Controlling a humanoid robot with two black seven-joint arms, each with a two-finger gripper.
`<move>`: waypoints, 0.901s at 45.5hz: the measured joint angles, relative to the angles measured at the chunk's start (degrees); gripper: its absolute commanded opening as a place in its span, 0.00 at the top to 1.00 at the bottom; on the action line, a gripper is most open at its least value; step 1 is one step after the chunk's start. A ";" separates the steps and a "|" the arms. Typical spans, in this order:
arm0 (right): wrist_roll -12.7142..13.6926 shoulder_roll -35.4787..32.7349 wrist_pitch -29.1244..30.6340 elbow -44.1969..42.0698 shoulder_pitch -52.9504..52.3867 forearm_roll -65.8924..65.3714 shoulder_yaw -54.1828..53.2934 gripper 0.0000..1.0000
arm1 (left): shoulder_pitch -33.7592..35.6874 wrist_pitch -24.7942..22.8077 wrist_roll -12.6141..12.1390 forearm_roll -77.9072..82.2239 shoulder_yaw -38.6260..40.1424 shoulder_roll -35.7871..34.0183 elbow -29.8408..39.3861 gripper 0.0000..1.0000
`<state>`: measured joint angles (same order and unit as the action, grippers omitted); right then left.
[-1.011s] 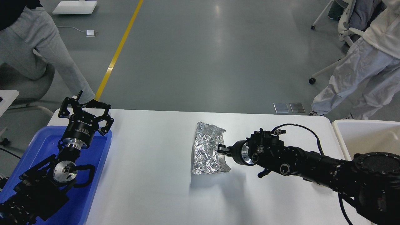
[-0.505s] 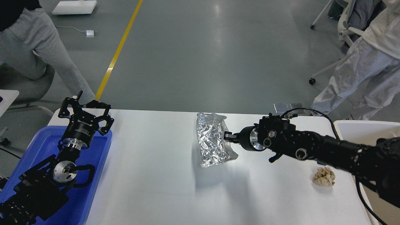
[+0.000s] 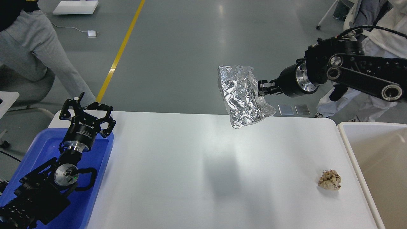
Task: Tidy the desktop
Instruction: 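Lift the foil wrapper and carry it toward the white bin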
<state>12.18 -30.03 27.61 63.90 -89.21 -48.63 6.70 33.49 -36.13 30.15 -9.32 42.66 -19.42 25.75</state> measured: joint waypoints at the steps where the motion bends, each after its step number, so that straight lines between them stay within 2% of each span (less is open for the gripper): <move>1: 0.07 -0.35 0.26 0.27 -0.39 -0.01 0.00 1.00 | 0.00 0.00 0.00 0.00 0.00 0.00 0.00 0.00; 28: 0.08 -9.16 2.92 2.79 -3.09 -0.61 0.10 1.00 | -0.01 0.02 0.00 -0.01 0.02 -0.01 0.01 0.00; 36: -0.69 -14.89 2.93 2.62 -1.28 -0.75 -0.50 1.00 | -0.02 0.02 0.00 0.00 -0.01 -0.01 0.01 0.00; 41: -2.31 -18.74 2.58 1.77 0.83 -0.74 -0.92 1.00 | -0.02 0.02 0.00 0.00 -0.01 -0.01 0.01 0.00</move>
<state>9.87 -48.77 30.19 65.66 -88.38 -49.37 5.78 33.47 -36.11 30.15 -9.32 42.65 -19.43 25.75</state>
